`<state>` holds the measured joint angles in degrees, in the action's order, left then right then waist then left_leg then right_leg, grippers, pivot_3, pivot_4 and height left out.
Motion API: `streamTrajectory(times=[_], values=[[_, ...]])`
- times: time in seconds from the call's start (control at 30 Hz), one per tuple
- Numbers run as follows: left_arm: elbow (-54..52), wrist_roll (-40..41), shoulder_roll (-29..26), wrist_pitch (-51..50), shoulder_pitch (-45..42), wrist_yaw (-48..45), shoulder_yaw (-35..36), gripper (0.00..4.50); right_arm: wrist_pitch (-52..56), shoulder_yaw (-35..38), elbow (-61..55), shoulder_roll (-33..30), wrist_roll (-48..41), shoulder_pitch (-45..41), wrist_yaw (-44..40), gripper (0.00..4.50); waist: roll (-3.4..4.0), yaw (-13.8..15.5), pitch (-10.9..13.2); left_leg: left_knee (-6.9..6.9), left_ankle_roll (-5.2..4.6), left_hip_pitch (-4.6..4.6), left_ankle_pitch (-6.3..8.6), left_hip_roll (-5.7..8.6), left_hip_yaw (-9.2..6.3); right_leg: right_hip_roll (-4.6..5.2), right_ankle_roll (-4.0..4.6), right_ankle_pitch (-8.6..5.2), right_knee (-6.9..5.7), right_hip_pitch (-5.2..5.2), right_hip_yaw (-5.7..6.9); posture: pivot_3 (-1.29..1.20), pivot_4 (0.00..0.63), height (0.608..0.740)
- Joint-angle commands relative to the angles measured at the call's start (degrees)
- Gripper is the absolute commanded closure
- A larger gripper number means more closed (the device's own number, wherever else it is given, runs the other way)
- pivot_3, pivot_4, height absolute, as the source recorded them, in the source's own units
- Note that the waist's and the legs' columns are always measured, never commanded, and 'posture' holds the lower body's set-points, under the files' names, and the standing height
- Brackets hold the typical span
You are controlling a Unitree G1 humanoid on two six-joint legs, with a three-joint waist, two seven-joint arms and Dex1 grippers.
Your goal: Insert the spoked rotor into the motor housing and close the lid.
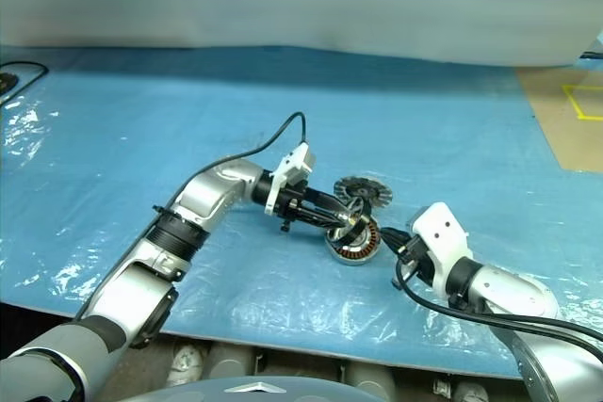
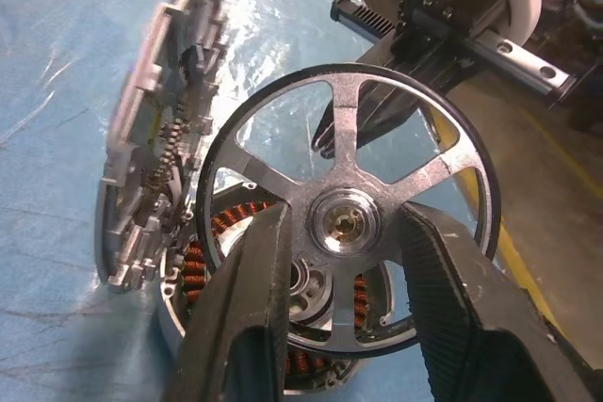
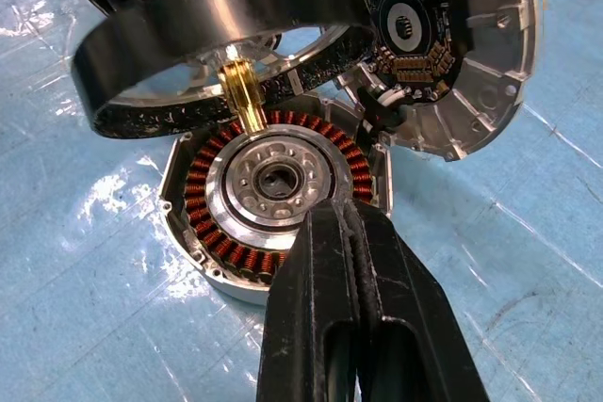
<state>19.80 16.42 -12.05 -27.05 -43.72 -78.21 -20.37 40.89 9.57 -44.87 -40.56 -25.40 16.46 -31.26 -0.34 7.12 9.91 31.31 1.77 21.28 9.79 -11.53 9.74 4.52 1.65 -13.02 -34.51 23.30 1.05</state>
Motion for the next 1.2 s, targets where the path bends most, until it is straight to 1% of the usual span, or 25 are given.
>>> streamTrajectory(times=[0.03,0.3,0.43,0.7,1.0,1.03,1.07,1.1,1.13,1.2], values=[[-1.17,-0.88,-0.70,1.93,-1.20,-0.21,-0.21,2.82,-1.69,-0.57,-0.59,0.46,0.73,0.08,-0.06,4.50,0.00,-0.01,0.00,0.00,0.00,0.00,0.00,0.00,0.00,0.00,0.00,0.00,0.00,0.00,0.00,0.00,0.150,0.740],[-0.04,-2.29,-0.73,2.56,-1.91,-0.30,-0.66,2.82,-1.72,-2.13,-0.69,0.98,2.01,-0.36,0.52,4.50,0.00,0.01,0.00,0.00,0.00,0.00,0.00,0.00,0.00,0.00,0.00,0.00,0.00,0.00,0.00,0.00,0.150,0.740],[1.65,-4.50,-0.35,4.74,-1.84,0.47,-1.86,2.82,-1.25,-2.38,-0.82,1.22,2.17,-1.02,0.81,4.50,0.00,0.00,0.00,0.00,0.00,-0.01,0.00,0.00,0.00,0.00,0.00,0.00,-0.01,0.00,0.00,0.00,0.150,0.740],[3.98,-6.91,0.12,5.68,-2.68,1.21,-2.98,2.82,-0.20,-2.61,-1.26,1.28,1.91,-1.84,1.60,4.50,0.01,0.03,-0.01,0.01,0.00,-0.01,0.00,0.01,0.00,0.00,0.00,0.00,-0.03,-0.01,-0.01,0.00,0.150,0.740],[4.60,-7.40,0.25,6.81,-3.17,0.52,-3.21,2.82,0.63,-2.98,-1.45,1.60,2.03,-2.57,2.14,4.50,0.01,0.02,-0.01,0.03,0.00,-0.06,0.00,0.01,0.00,0.01,0.00,0.00,-0.05,-0.05,-0.02,0.00,0.150,0.740],[4.35,-6.99,0.24,7.20,-3.10,-0.05,-3.01,2.38,0.68,-3.00,-1.44,1.66,2.06,-2.60,2.18,4.50,0.01,0.02,-0.01,0.03,0.00,-0.06,0.00,0.01,0.00,0.01,0.00,0.00,-0.05,-0.05,-0.02,0.00,0.150,0.740],[4.10,-6.86,0.26,7.09,-3.11,0.07,-2.80,2.17,0.73,-3.01,-1.42,1.70,2.07,-2.62,2.22,4.50,0.01,0.01,-0.01,0.03,0.00,-0.05,0.00,0.01,0.00,0.01,0.00,0.00,-0.05,-0.05,-0.02,0.00,0.150,0.740],[4.24,-7.05,0.67,5.96,-3.44,1.68,-2.33,1.85,0.55,-3.07,-1.19,1.74,2.18,-2.51,2.18,4.50,0.01,0.01,-0.01,0.03,0.00,-0.05,0.00,0.01,0.00,0.00,0.00,0.00,-0.05,-0.04,-0.02,0.00,0.150,0.740],[3.51,-6.44,0.53,5.23,-3.51,1.18,-2.04,1.54,0.38,-3.09,-1.03,1.77,2.22,-2.33,2.13,4.50,0.01,0.01,-0.01,0.03,0.00,-0.05,0.00,0.00,0.00,0.00,0.00,0.00,-0.05,-0.04,-0.01,0.00,0.150,0.740],[1.76,-5.26,-0.12,4.43,-3.22,-0.19,-1.58,1.54,0.19,-3.18,-0.82,1.82,2.28,-2.17,2.11,4.50,0.01,0.00,-0.01,0.03,0.00,-0.04,0.00,0.01,0.00,0.00,0.00,0.00,-0.05,-0.04,-0.02,0.00,0.150,0.740]])
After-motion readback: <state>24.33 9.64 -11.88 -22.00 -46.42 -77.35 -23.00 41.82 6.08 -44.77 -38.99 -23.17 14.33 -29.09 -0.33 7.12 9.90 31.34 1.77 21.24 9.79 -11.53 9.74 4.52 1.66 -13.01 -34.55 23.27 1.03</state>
